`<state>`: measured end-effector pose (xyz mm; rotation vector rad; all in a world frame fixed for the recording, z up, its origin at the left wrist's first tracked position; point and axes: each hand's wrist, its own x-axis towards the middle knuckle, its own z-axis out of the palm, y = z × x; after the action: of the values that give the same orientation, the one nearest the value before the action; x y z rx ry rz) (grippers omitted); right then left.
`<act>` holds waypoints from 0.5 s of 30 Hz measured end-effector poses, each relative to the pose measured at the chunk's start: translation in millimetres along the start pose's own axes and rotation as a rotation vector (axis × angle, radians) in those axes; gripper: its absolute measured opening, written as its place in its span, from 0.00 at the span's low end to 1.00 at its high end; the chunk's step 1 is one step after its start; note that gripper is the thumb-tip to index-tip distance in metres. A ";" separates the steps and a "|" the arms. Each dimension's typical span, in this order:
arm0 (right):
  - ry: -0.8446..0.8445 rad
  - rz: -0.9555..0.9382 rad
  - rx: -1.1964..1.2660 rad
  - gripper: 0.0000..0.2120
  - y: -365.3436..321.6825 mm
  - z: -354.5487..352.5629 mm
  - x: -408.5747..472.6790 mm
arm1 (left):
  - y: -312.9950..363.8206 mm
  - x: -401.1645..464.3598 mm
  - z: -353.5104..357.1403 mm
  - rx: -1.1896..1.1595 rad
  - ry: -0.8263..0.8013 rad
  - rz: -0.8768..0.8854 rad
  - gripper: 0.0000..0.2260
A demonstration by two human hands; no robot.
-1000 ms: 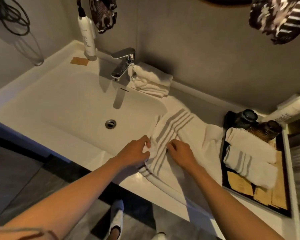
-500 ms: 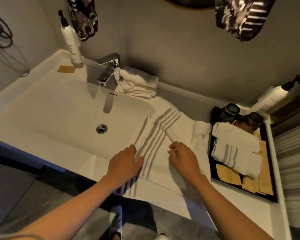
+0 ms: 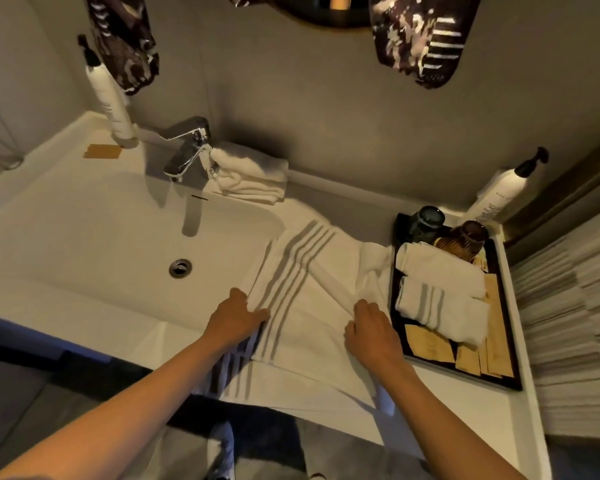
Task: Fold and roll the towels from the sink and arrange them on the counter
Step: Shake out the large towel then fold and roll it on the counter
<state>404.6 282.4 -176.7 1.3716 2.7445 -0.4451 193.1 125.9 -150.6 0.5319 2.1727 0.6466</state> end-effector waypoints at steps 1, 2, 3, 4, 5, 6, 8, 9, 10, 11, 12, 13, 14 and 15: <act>-0.011 -0.003 -0.011 0.12 0.6 2.4 -0.7 | -0.6 0.9 2.6 0.032 -0.033 -0.023 0.32; -0.008 -0.003 -0.012 0.12 0.5 3.6 0.3 | 0.6 4.2 3.2 0.006 -0.052 -0.054 0.31; -0.005 0.003 -0.011 0.12 0.7 4.1 1.2 | 2.9 8.9 2.7 -0.029 -0.045 -0.079 0.27; -0.006 0.011 -0.010 0.12 0.6 3.6 2.6 | 6.5 11.6 1.0 -0.051 -0.033 -0.095 0.20; -0.015 0.017 -0.006 0.12 0.0 3.3 4.4 | 8.8 14.6 -1.1 -0.037 -0.025 -0.089 0.16; -0.031 0.023 0.002 0.12 0.2 3.3 6.0 | 8.8 19.5 -1.0 -0.006 -0.018 -0.076 0.18; -0.055 0.029 0.035 0.11 0.4 3.1 9.0 | 11.8 27.0 -0.4 -0.022 -0.001 -0.077 0.18; -0.059 0.034 0.052 0.11 1.3 2.5 10.5 | 14.0 28.5 1.7 -0.096 -0.004 -0.081 0.15; -0.061 0.045 0.072 0.11 1.5 1.6 11.6 | 14.7 31.5 3.9 -0.167 -0.022 -0.097 0.14; -0.070 0.061 0.092 0.10 1.0 0.7 11.9 | 15.5 31.8 4.6 -0.218 -0.027 -0.133 0.21; -0.079 0.071 0.107 0.10 0.7 0.9 10.9 | 14.3 29.9 6.5 -0.221 -0.029 -0.162 0.31; -0.079 0.069 0.112 0.11 1.0 -1.0 10.4 | 14.4 30.2 8.4 -0.218 -0.025 -0.167 0.35; -0.080 0.063 0.114 0.11 0.7 -2.3 9.4 | 14.7 30.8 10.2 -0.210 0.009 -0.152 0.32; -0.080 0.057 0.117 0.12 -0.4 -3.3 8.0 | 15.8 31.6 10.1 -0.202 0.041 -0.128 0.24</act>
<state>399.6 289.3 -174.7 1.4190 2.6463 -0.6515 184.6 158.7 -164.8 0.2730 2.1288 0.8009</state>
